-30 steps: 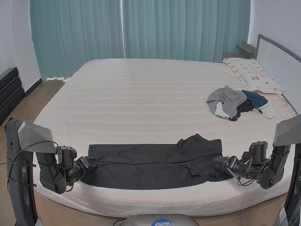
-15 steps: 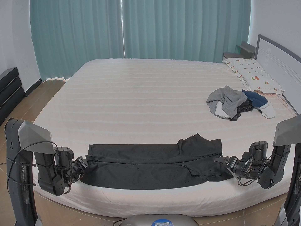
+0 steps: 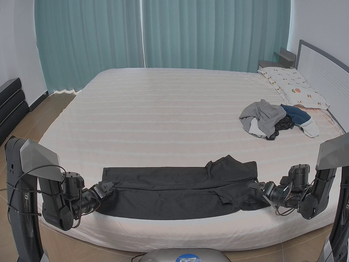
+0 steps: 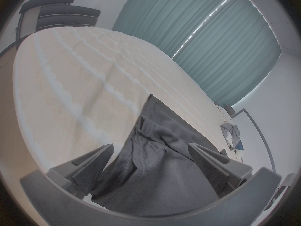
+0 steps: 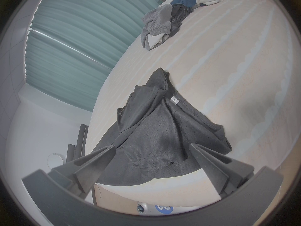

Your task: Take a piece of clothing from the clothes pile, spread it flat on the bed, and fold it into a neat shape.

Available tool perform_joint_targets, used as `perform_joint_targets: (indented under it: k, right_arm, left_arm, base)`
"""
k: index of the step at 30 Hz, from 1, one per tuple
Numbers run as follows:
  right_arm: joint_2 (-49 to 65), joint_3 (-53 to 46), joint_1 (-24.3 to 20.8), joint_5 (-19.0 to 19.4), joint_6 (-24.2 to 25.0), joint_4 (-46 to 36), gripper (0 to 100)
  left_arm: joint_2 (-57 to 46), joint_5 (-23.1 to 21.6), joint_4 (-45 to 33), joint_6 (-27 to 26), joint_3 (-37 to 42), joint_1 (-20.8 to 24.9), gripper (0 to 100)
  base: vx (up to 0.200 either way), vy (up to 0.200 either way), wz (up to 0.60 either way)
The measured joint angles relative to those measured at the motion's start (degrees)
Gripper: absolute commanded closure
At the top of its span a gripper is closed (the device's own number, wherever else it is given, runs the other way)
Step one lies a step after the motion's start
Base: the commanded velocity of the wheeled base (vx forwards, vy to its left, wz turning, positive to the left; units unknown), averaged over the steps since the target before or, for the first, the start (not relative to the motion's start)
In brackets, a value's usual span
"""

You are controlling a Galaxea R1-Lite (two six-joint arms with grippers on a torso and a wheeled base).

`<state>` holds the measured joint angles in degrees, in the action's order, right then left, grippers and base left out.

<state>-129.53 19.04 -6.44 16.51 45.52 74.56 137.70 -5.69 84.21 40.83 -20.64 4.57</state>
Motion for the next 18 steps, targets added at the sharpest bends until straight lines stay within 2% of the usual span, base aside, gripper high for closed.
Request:
perform_joint_targets:
  k: [4, 5, 12, 18]
  right_arm:
    - [-0.2, 0.0, -0.1, 0.0, 0.0, 0.0, 0]
    - [-0.2, 0.0, -0.1, 0.0, 0.0, 0.1, 0]
    - [-0.9, -0.3, -0.1, -0.1, 0.0, 1.6, 0]
    - [-1.3, -0.6, -0.1, -0.1, -0.1, 2.1, 0]
  left_arm:
    - [0.2, -0.3, 0.0, -0.7, -0.4, 1.0, 0]
    - [0.4, -0.3, 0.0, -1.3, -0.5, 1.2, 100]
    - [1.1, 0.8, 0.4, -2.6, -0.2, 0.6, 100]
    - [1.3, 4.0, 0.9, -2.7, 0.3, -1.7, 100]
  base:
    - [0.0, 0.0, 0.0]
    - [0.0, 0.0, 0.0]
    - [0.0, 0.0, 0.0]
    - [0.0, 0.0, 0.0]
